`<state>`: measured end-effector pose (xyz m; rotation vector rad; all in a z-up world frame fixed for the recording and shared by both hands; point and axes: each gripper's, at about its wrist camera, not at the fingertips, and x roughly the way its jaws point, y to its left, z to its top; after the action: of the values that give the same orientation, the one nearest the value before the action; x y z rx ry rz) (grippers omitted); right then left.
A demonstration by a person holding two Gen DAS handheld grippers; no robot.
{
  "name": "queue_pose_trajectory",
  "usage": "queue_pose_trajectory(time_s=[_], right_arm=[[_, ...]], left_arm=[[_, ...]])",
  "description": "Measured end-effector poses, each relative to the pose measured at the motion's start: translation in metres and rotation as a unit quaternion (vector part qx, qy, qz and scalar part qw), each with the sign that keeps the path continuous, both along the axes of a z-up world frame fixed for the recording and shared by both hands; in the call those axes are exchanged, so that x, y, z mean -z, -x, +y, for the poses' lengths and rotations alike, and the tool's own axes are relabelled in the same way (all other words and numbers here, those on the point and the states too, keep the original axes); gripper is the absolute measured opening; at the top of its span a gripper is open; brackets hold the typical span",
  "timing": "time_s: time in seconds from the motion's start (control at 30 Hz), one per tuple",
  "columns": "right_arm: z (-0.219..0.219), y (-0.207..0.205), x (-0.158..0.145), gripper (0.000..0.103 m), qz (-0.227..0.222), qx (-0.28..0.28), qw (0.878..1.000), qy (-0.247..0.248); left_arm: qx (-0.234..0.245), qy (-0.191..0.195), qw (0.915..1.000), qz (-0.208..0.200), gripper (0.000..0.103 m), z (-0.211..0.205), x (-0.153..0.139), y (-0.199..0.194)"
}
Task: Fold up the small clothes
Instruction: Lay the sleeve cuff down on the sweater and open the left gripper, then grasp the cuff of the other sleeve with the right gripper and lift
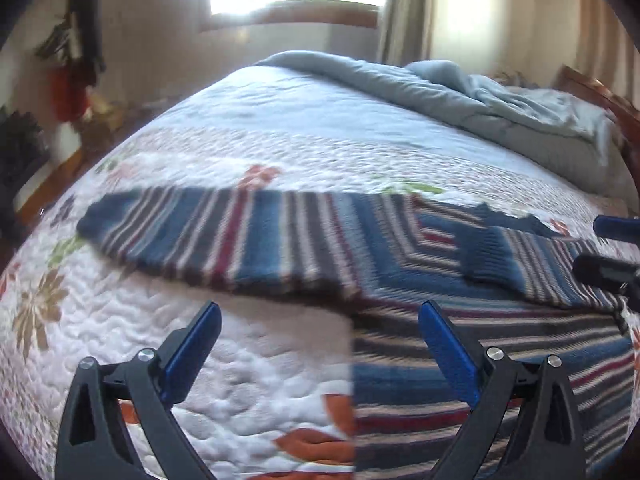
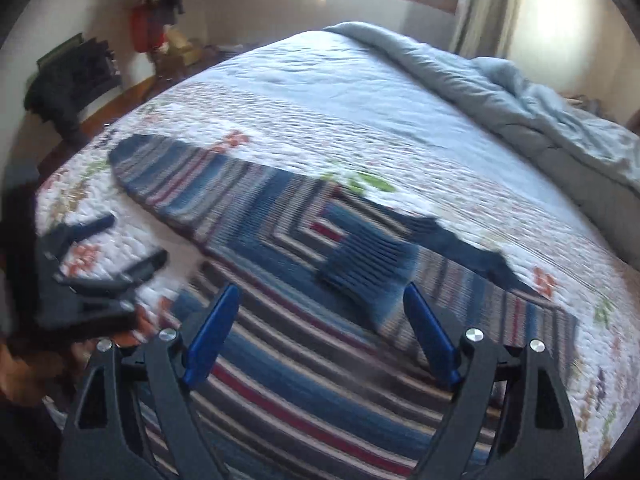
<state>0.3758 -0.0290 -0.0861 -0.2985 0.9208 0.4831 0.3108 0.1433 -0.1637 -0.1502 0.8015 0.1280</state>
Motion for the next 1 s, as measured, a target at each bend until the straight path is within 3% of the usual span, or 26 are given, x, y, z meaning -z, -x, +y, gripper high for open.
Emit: queue_pose_trajectory(time_s=[0.13,0.2,0.3,0.43,0.53,0.6,0.67,0.83,1.0], right_arm=[[0.085,-0.022,-0.011,0.084,0.02,-0.075,0.997,-0.016],[0.123,-0.037,-0.019,0.084,0.031,-0.103,0.994,-0.025],[0.2,-0.063,-0.04,0.084,0.053,-0.155,0.986,-0.027],[0.303,-0.087,-0.057,0.082,0.072,-0.201,0.977,0.006],[0.393,-0.088,-0.034,0.076,0.098,-0.234,0.966,0.06],[0.43,-0.082,-0.011,0.069,0.106,-0.248,0.959,0.086],[0.469,-0.073,0.02,0.053,0.119,-0.263,0.95,0.115],[0.532,-0.055,0.084,0.053,0.119,-0.272,0.938,0.176],[0.554,-0.044,0.121,0.053,0.056,-0.279,0.922,0.264]], left_arm=[[-0.051,0.048,0.9974,0.014,0.099,0.037,0.025,0.004],[-0.048,0.08,0.9954,0.023,0.099,0.045,0.033,0.003],[-0.035,0.079,0.9958,0.031,0.099,0.042,0.042,0.007],[-0.007,0.067,0.9967,0.044,0.099,0.031,0.047,0.008],[0.012,0.053,0.9978,0.038,0.099,0.025,0.042,0.008],[0.03,0.022,0.9983,0.044,0.099,0.019,0.04,0.006],[0.04,0.007,0.9981,0.046,0.099,0.017,0.039,0.006],[0.045,0.075,0.9939,0.068,0.099,0.029,0.048,0.003],[0.05,0.094,0.9915,0.075,0.099,0.034,0.05,0.003]])
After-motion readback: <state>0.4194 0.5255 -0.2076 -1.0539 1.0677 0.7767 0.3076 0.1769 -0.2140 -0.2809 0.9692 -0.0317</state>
